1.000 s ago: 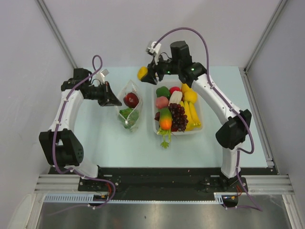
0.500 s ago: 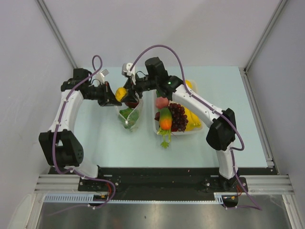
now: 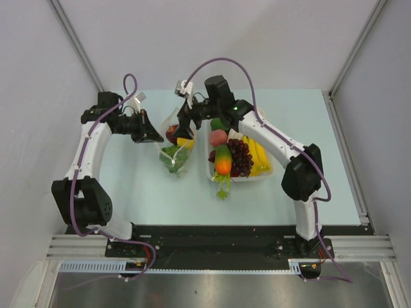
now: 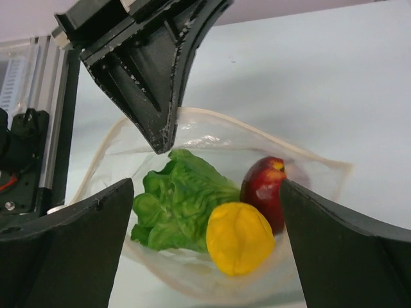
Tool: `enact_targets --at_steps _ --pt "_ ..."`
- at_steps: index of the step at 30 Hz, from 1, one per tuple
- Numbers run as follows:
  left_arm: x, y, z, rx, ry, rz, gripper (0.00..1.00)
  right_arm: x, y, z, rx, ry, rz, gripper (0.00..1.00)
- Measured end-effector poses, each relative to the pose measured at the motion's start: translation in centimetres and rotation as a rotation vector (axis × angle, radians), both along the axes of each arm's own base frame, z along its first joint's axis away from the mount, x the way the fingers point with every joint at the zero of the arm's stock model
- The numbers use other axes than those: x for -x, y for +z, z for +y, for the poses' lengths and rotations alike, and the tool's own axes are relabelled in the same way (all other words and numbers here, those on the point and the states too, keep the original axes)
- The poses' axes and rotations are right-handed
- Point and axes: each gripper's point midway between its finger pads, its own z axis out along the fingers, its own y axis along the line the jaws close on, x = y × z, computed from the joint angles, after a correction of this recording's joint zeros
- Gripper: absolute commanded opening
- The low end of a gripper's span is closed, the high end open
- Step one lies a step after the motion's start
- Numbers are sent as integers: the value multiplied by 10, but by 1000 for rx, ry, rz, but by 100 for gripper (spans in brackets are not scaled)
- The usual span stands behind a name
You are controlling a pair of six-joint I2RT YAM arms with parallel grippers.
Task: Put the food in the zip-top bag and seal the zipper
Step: Place the fake fruit in the zipper food storage bag, then pick up the fake fruit from the bin.
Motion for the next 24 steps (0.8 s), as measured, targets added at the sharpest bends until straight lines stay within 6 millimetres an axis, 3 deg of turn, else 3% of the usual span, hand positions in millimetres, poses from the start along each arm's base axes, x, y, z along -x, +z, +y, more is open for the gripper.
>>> enact_targets --at_steps 3,8,13,17,20,24 --pt "0 0 0 0 0 0 0 -6 18 -23 0 -68 34 99" --pt "1 -1 0 0 0 2 0 -33 36 -96 23 -291 79 96" --pt "2 -3 0 0 0 9 0 -74 0 -182 110 -583 154 93" --pt "2 -3 0 0 0 9 0 -96 -43 -231 189 -761 243 92" --pt "2 -3 0 0 0 10 0 -106 -64 -253 217 -850 300 89" --pt "2 -3 0 0 0 10 0 -109 -82 -259 237 -919 357 88"
